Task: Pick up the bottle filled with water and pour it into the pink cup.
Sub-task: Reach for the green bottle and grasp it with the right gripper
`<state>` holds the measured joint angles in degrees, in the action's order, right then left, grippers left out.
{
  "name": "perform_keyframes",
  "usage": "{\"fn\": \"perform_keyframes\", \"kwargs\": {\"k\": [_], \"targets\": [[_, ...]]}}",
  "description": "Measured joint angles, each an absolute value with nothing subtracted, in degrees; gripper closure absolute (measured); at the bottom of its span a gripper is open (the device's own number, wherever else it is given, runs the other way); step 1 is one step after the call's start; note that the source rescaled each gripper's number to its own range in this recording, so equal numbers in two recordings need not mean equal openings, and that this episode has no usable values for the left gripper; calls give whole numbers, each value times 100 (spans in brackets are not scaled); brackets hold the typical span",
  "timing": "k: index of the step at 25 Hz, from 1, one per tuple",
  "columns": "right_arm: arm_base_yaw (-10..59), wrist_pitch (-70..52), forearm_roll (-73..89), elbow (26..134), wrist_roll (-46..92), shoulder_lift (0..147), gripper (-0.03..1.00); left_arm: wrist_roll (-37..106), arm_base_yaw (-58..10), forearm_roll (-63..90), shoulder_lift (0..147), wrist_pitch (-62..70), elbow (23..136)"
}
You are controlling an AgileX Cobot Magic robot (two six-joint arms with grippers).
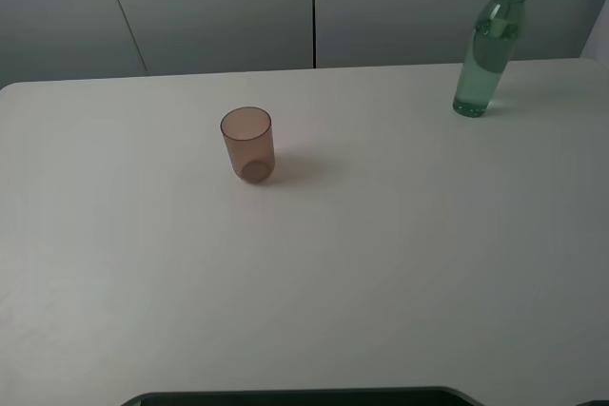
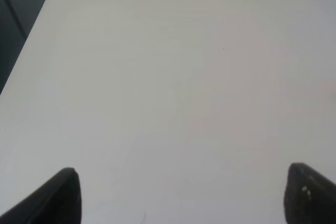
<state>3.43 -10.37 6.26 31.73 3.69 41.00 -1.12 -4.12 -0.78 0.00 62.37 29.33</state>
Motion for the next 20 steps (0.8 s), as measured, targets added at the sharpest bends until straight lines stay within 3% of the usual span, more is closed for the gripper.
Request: {"fn": "perform_keyframes", "kwargs": {"k": [5, 16, 20], "targets": [[918, 598, 541, 3173, 165, 5440, -3, -89, -412, -78, 0, 6237, 2933], [959, 3002, 711, 2885, 212, 7858, -3, -89, -412, -78, 0, 6237, 2933], [959, 3219, 815, 2859, 221, 8231, -3, -89, -412, -78, 0, 6237, 2933]]}}
